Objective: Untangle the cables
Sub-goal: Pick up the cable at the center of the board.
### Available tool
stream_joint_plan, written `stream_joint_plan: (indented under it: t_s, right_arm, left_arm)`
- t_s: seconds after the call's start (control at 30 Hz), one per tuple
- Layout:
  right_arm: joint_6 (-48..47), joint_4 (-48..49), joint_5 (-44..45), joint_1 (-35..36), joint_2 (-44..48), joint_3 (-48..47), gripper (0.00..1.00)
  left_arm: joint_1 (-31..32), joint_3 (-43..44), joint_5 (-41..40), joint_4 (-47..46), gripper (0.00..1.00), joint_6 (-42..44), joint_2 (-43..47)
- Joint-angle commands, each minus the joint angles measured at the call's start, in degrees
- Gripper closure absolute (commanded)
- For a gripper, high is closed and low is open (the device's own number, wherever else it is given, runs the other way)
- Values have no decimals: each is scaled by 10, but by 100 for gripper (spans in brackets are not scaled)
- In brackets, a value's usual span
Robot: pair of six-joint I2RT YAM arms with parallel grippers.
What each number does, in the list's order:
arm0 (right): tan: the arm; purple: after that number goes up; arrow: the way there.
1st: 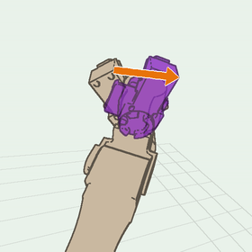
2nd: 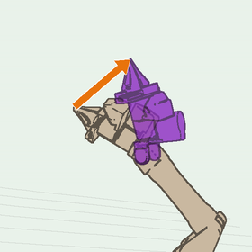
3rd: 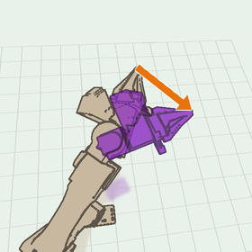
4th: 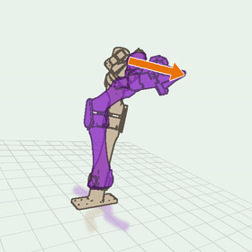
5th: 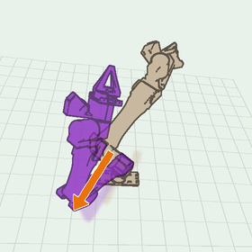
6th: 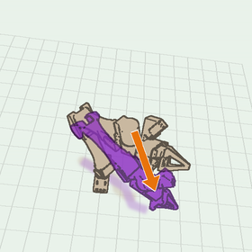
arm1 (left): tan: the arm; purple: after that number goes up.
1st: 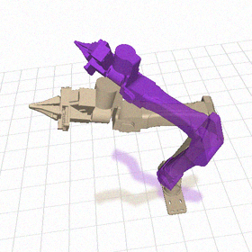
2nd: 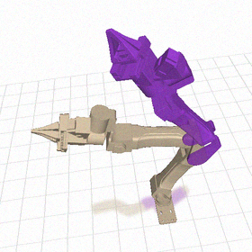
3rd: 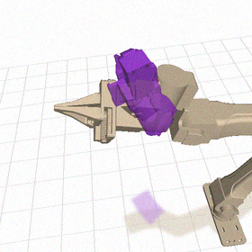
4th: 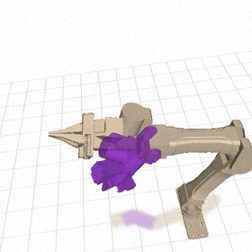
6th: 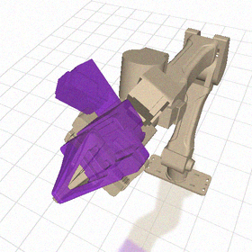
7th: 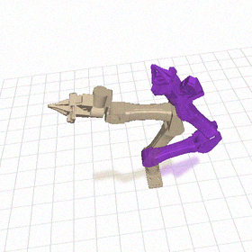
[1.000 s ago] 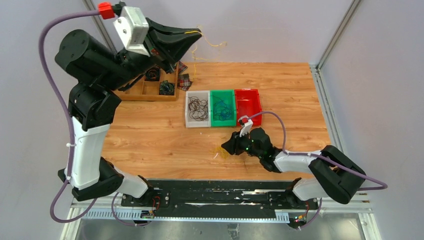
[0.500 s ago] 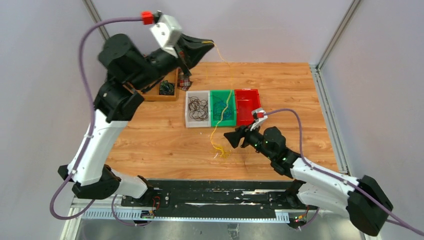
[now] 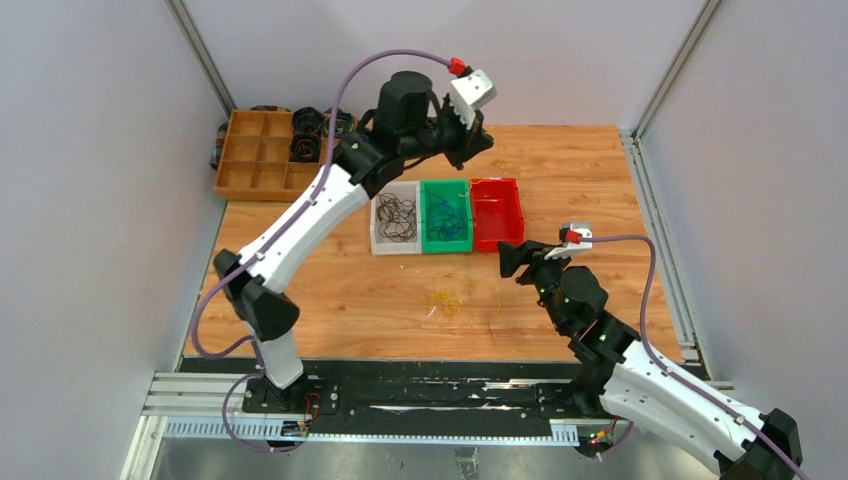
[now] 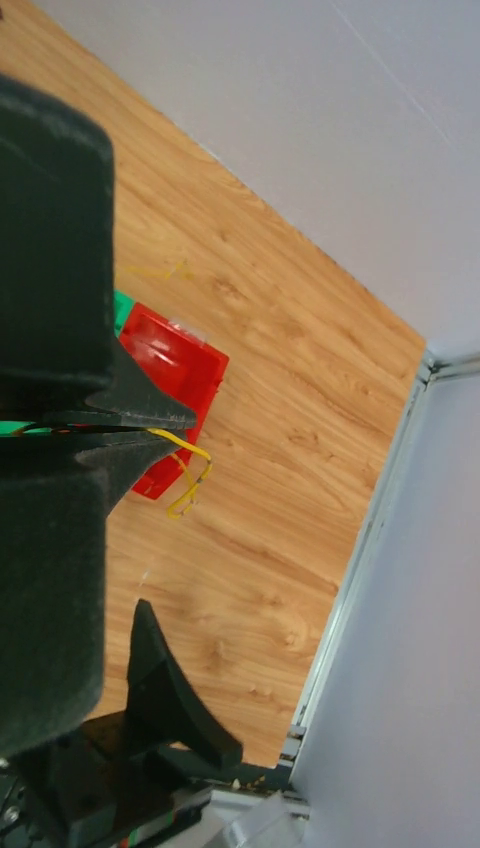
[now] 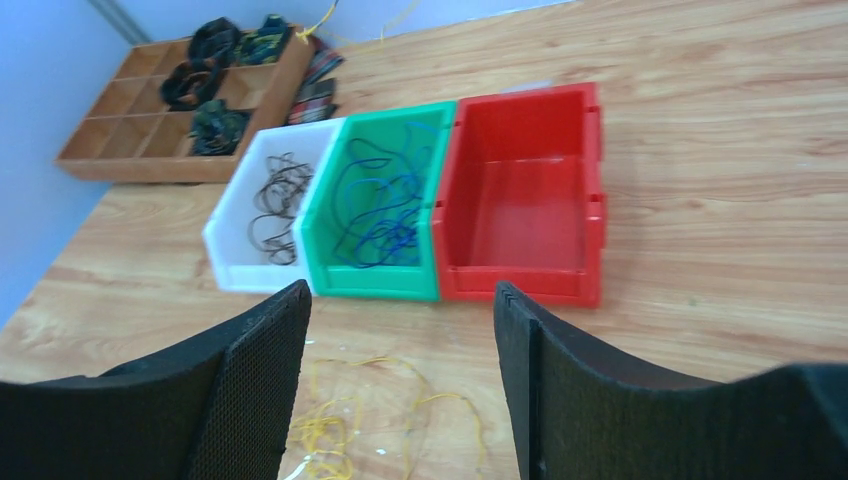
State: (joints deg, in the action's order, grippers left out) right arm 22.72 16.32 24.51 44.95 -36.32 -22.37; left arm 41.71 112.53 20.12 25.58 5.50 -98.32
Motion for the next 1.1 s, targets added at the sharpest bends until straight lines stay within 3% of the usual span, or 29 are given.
stream_joint_plan:
  t_s: [0.0,0.6,1.07]
  right_arm:
    - [-28,-26,92,-12,6,5,33]
    - [-17,-89,107,-63,18,12,37]
    - [-2,-95,89,-76,7,18,39]
  left_arm:
    - [5,103,3,16,100,5,-67]
    - [5,90,-10,-60,100,30,-183]
    - [-6,202,-25,-84,100,7,-235]
